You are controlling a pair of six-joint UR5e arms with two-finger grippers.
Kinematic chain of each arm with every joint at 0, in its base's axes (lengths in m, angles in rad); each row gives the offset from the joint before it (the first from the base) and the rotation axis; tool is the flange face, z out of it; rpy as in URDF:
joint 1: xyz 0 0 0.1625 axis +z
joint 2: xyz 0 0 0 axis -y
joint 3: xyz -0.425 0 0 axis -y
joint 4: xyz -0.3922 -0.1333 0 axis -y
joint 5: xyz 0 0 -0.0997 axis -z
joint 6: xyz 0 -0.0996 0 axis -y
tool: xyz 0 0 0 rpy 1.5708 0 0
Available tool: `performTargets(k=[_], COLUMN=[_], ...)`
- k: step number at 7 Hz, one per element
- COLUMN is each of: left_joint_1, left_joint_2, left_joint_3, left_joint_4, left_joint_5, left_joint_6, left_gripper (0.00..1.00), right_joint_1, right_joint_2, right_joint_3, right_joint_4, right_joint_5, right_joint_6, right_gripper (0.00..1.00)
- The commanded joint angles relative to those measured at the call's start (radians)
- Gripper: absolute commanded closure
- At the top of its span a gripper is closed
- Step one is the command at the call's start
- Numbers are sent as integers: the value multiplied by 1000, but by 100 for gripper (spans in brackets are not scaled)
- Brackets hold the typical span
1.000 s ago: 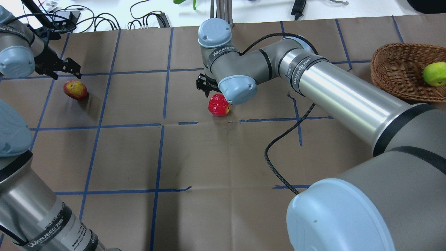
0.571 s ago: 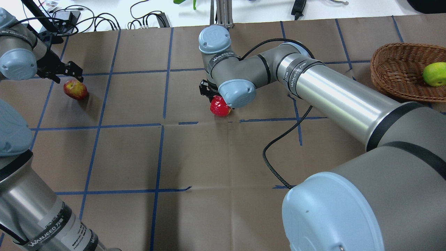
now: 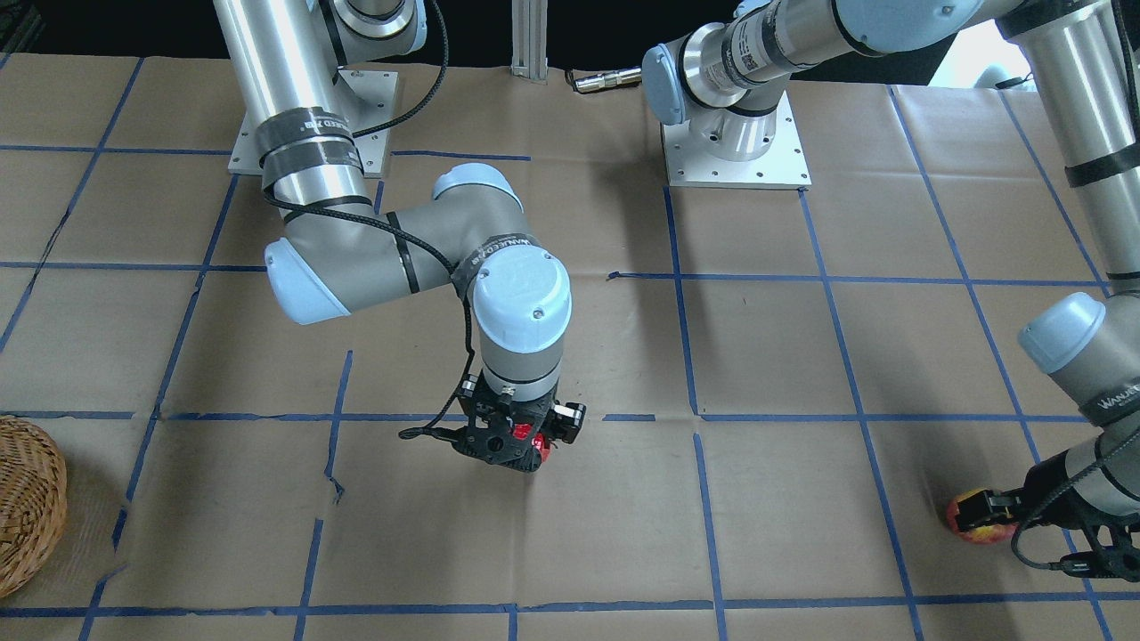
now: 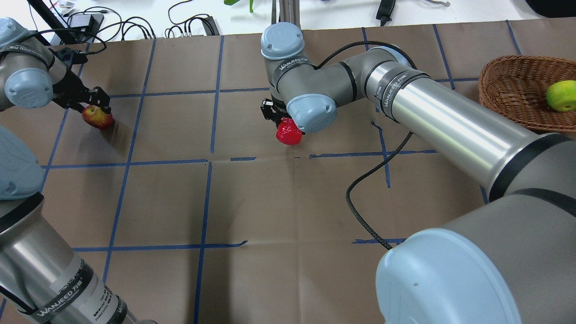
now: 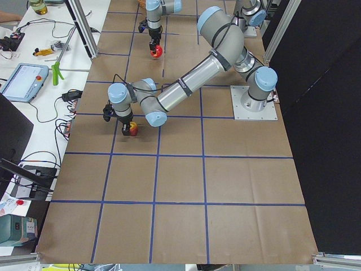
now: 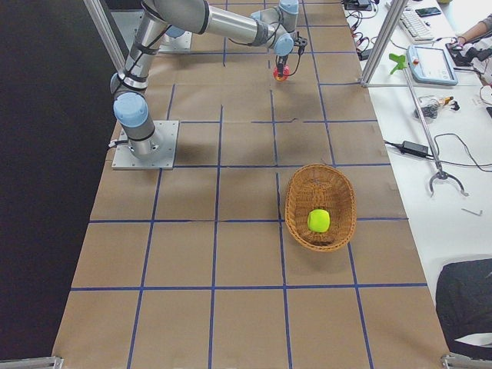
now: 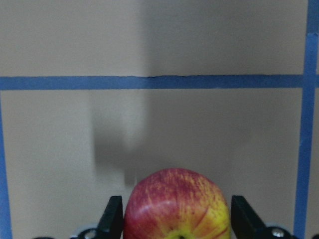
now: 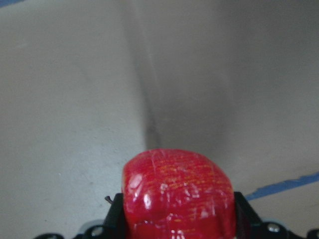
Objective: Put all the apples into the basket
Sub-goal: 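Grasp the red apple with the right gripper while the left grasps the red-yellow apple, then drop the red apple into the basket while the left carries the red-yellow apple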
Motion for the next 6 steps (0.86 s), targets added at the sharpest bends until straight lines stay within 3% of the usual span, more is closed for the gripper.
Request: performTargets(k=[1, 3, 5, 6], left_joint_1=[-17, -115, -393, -552], left_joint_2=[12, 142, 300, 296], left_joint_3=[10, 10, -4, -7], left_joint_4=[-3, -155, -301, -309], left_joint_5=[3, 3, 8, 11], left_joint_6=[-23, -64, -131, -190], left_gripper=[70, 71, 72, 72], right_joint_1=[-191, -459, -716, -793], right_joint_2=[-133, -226, -218, -206], right_joint_3=[5, 7, 5, 5], right_joint_4=[204, 274, 249, 201], right_joint_5=[-1, -2, -4, 4], right_joint_6=[-320, -765, -1160, -1344], right_gripper=[83, 84, 90, 91])
